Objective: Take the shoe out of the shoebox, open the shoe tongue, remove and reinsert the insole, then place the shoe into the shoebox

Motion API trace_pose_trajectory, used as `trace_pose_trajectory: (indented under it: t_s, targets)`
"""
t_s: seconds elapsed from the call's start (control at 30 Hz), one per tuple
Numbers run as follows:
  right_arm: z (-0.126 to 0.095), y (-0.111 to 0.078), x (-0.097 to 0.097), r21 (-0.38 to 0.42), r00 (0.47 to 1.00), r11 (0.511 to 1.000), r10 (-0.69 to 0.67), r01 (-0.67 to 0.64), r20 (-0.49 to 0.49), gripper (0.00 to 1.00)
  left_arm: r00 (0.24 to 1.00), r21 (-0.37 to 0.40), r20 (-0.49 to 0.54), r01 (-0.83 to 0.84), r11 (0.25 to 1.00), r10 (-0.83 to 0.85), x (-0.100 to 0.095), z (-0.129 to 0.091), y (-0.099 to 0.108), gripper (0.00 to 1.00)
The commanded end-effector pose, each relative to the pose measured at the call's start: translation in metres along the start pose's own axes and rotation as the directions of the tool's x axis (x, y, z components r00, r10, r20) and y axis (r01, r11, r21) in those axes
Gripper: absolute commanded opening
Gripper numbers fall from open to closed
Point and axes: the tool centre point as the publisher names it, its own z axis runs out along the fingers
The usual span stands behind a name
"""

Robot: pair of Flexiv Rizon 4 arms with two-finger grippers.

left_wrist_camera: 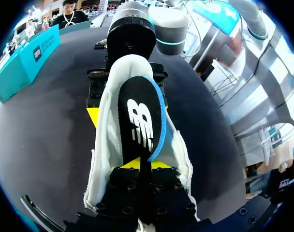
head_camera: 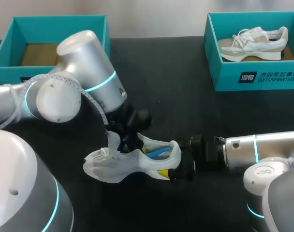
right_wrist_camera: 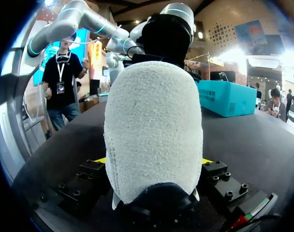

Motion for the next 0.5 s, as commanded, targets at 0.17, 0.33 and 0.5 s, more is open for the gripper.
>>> trace_pose_trajectory:
  t_s: [0.17, 0.33, 0.5]
  targets:
    - [0.0, 0.001, 0.001, 0.006, 1.0, 1.0, 0.0, 0.0, 0.001, 0.0, 1.0, 0.07, 0.025, -0.013, 0.997, 0.012, 0.01, -0.011, -0.001, 0.0]
    - [0.0, 0.001, 0.001, 0.006, 1.0, 1.0, 0.0, 0.0, 0.001, 0.0, 0.999, 0.098, 0.051, -0.014, 0.995, 0.009, 0.009, -0.018, -0.01, 0.0]
    - [0.0, 0.001, 0.001, 0.006, 1.0, 1.0, 0.0, 0.0, 0.001, 0.0, 0.996, 0.105, 0.086, -0.01, 0.994, 0.001, 0.006, -0.02, -0.021, 0.0]
